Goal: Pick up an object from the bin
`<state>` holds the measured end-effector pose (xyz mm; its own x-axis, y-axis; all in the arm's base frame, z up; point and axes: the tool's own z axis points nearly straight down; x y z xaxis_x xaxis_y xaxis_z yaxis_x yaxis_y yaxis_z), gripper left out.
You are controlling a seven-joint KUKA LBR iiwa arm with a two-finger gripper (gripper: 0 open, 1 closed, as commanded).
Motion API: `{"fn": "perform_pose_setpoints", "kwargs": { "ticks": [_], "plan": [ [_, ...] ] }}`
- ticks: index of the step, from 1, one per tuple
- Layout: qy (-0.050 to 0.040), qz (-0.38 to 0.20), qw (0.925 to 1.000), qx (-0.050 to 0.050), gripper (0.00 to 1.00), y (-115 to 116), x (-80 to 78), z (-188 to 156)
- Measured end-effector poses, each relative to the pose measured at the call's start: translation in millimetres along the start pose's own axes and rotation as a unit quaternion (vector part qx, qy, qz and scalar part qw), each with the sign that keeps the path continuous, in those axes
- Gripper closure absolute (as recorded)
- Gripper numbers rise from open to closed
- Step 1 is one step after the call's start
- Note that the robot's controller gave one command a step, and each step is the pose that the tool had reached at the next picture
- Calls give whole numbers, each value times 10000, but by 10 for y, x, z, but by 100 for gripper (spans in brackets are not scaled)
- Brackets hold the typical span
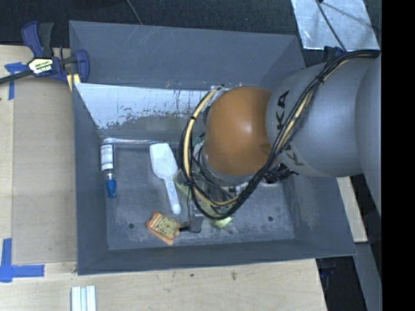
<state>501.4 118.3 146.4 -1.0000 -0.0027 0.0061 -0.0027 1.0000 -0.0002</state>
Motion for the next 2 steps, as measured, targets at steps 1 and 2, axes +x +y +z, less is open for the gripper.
{"fn": "perform_pose_setpoints", "kwargs": {
  "ticks": [1,2],
  "plan": [
    [-41,12,10000,-6,0,-4,-20,-42],
    [-62,196,9998,-15,0,-175,-54,225]
  ]
}}
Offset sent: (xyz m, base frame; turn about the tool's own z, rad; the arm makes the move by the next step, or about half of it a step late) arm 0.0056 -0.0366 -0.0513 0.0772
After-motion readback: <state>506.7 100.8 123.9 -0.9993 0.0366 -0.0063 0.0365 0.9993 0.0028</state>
